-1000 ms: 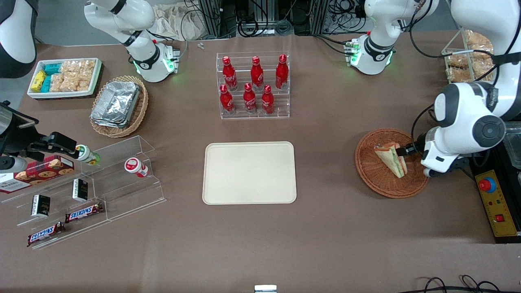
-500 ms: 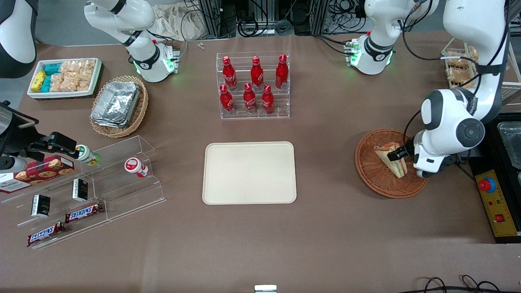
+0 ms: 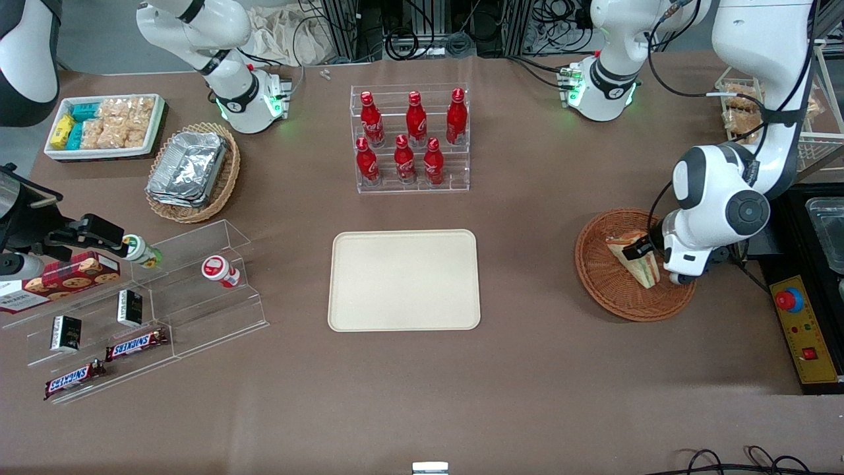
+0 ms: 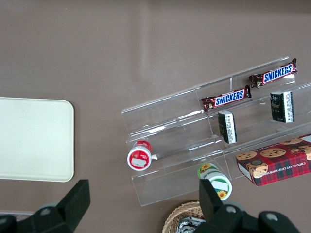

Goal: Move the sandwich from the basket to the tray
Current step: 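Lower the left gripper and close it on the wrapped sandwich, then lift the sandwich out of the basket with the left gripper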

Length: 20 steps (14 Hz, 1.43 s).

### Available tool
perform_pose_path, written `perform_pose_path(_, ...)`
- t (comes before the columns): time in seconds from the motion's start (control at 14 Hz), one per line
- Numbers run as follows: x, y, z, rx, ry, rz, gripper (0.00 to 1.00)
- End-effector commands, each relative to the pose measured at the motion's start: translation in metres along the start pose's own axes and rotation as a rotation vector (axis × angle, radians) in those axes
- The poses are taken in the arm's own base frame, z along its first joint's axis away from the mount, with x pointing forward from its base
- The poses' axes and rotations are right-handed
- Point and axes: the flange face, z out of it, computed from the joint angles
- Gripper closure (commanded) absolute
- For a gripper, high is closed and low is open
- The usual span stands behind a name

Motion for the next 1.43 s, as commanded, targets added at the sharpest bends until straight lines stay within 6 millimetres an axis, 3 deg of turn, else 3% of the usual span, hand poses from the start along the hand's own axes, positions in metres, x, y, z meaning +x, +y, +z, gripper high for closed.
perform_pose_path(0.0,-0.007,0.012,-0.002,-0.015,0.012,-0.042,0.63)
perform_pose_path(0.21,-0.005,0.018,-0.013,-0.023,0.022,-0.060,1.00)
perform_pose_path(0.29,-0.004,0.020,-0.017,-0.019,0.016,-0.071,1.00)
perform_pose_path(0.43,-0.007,0.034,-0.046,-0.003,-0.007,-0.064,1.00)
perform_pose_path(0.71,-0.007,0.050,-0.147,0.048,-0.071,-0.027,1.00)
perform_pose_path(0.93,-0.016,0.061,-0.208,0.032,-0.046,0.020,1.00)
perform_pose_path(1.14,-0.032,0.081,-0.237,0.016,-0.024,0.068,1.00)
perform_pose_path(1.36,-0.075,0.127,-0.241,0.033,-0.019,0.133,1.00)
